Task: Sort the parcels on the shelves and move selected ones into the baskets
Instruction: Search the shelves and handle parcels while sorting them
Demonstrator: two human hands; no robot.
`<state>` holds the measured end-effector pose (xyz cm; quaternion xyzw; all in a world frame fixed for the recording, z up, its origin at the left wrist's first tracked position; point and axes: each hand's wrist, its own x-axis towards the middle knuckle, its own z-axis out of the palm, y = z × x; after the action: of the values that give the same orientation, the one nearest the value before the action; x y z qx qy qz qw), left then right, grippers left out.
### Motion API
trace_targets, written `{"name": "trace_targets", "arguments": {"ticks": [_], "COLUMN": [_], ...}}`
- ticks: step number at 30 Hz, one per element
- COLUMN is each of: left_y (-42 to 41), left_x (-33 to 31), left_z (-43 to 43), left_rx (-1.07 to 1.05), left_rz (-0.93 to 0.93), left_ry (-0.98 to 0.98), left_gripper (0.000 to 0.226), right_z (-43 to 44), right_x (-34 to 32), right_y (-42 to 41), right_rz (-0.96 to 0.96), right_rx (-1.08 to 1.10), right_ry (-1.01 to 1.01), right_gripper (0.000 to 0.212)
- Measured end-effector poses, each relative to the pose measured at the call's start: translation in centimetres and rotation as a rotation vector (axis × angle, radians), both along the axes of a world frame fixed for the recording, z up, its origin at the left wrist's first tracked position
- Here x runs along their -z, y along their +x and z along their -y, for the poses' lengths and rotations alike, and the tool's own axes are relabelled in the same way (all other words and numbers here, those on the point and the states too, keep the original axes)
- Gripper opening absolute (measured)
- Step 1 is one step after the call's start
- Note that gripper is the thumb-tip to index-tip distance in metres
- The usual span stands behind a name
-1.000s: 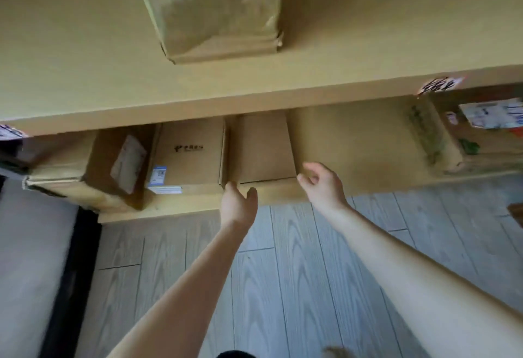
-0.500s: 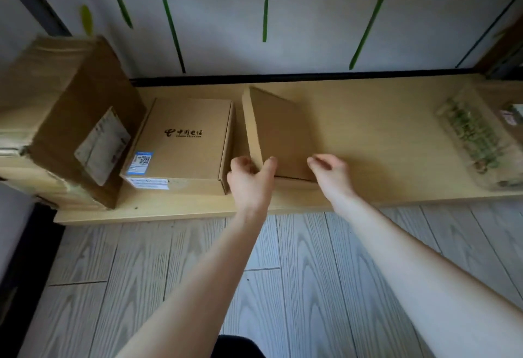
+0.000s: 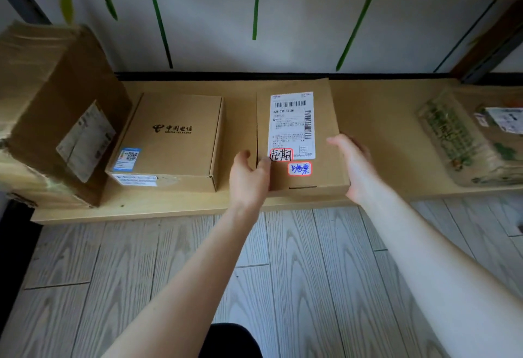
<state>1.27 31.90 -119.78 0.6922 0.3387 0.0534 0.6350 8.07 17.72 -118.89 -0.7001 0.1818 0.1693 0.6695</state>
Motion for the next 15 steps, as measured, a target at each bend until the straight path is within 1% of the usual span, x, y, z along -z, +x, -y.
{"name": "trace_targets", "arguments": {"ticks": [1, 2, 3, 5, 8, 10, 11, 12, 13, 15], "left_y": [0.0, -0.1, -0.2, 0.0, 0.2, 0.2, 0.0, -0.2, -0.4, -1.4], "left_x": [0.4, 0.7, 0.8, 1.2, 1.4, 1.0, 0.5, -0.2, -1.2, -3.7], "left_z": [-0.1, -0.1, 0.1, 0.1, 0.4, 1.5, 2.4, 3.6, 5.0, 8.2], "left_rx": [-0.004, 0.002, 0.006, 0.002, -0.019, -0.031, -0.023, 0.001, 0.036, 0.109], "left_rz": [-0.013, -0.007, 0.001, 0.016, 0.005, -0.023, -0.044, -0.067, -0.095, -0.157], "left_ry": [-0.044, -0.08, -0.091, -0.083, -0.082, -0.065, -0.042, -0.018, 0.003, 0.032], "left_gripper": [0.037, 0.022, 0.015, 0.024, 0.021, 0.017, 0.019, 0.021, 0.021, 0.021], "right_z": [0.1, 0.0, 0.0, -0.1, 0.2, 1.1, 1.9, 3.1, 4.6, 8.1], "right_x": [0.2, 0.4, 0.6, 1.0, 1.4, 1.3, 1.0, 0.3, -0.5, -3.0], "right_y": [-0.2, -0.3, -0.2, -0.2, -0.3, -0.8, -1.4, -2.2, -3.2, -5.5], "right_rz": [-0.012, -0.011, -0.012, -0.024, 0.009, 0.04, 0.037, 0.028, 0.016, -0.024], "right_rx": [0.001, 0.002, 0.007, 0.013, 0.047, 0.076, 0.079, 0.08, 0.094, 0.159], "right_ry": [-0.007, -0.009, -0.008, 0.0, 0.018, 0.021, -0.007, -0.038, -0.06, -0.073], "right_gripper": [0.026, 0.021, 0.014, 0.008, 0.01, 0.022, 0.033, 0.039, 0.038, 0.025]}}
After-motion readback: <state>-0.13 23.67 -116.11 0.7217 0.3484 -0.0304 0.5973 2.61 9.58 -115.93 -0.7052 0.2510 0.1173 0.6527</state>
